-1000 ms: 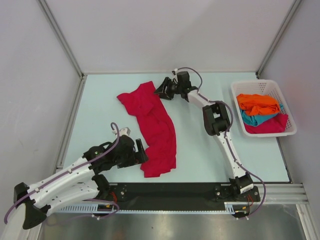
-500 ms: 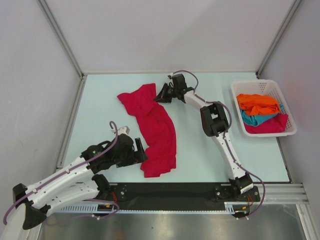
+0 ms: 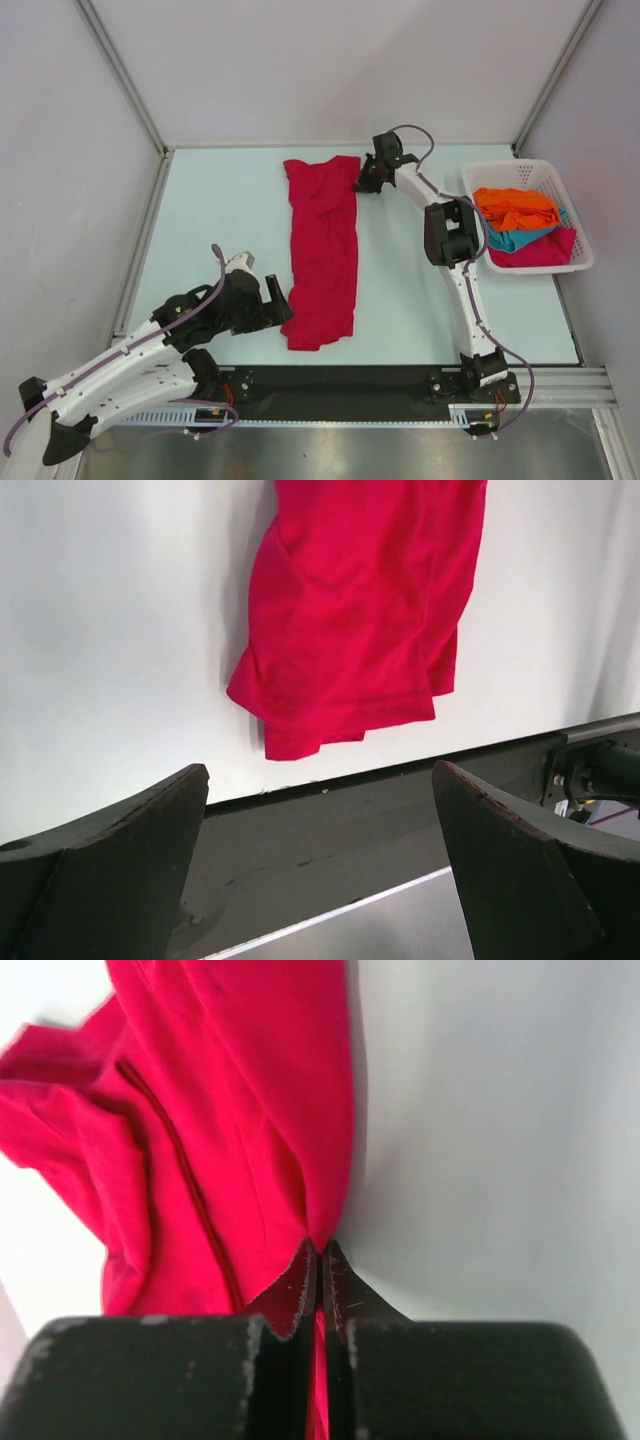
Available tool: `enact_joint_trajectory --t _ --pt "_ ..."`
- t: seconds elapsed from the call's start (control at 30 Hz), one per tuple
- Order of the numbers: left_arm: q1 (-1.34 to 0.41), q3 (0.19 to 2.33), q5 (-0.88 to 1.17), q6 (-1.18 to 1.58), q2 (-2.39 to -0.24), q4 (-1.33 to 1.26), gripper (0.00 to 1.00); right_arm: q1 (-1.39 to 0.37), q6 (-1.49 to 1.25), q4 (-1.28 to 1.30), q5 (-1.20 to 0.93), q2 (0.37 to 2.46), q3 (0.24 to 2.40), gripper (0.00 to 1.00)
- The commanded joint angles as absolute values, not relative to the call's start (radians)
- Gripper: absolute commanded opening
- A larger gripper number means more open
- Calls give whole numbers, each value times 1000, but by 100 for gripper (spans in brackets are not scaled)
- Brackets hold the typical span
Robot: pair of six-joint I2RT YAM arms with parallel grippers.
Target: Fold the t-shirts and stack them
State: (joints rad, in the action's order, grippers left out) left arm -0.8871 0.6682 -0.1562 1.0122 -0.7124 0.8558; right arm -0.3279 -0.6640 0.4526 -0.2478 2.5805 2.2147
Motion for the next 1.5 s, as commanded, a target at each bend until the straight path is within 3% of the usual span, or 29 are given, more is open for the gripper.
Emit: enact_joint_trajectory --t 0.0,0.03,0.1,0.27,0.5,0.83,1.1,1.47 --pt "-882 673 -170 1009 -686 847 99 -305 -586 632 -181 2647 2393 3" --pt "-882 672 -169 1009 -684 845 100 -302 -580 637 -225 2683 2413 15" --pt "-882 672 -167 1006 -680 845 100 -290 -581 626 -271 2697 2434 25" --pt "-882 657 -160 1002 -676 822 100 -293 -560 540 -282 2594 2361 36" --pt "-882 653 -126 988 -732 750 100 -298 -508 572 -209 2436 2346 38" --pt "-854 657 -60 970 -884 663 99 -437 -520 414 -147 1891 1556 39" --pt "-700 689 -9 862 -968 623 100 -606 -664 282 -230 1655 1030 41" --pt "-635 684 86 828 -1083 523 99 -635 -675 333 -206 1503 865 47"
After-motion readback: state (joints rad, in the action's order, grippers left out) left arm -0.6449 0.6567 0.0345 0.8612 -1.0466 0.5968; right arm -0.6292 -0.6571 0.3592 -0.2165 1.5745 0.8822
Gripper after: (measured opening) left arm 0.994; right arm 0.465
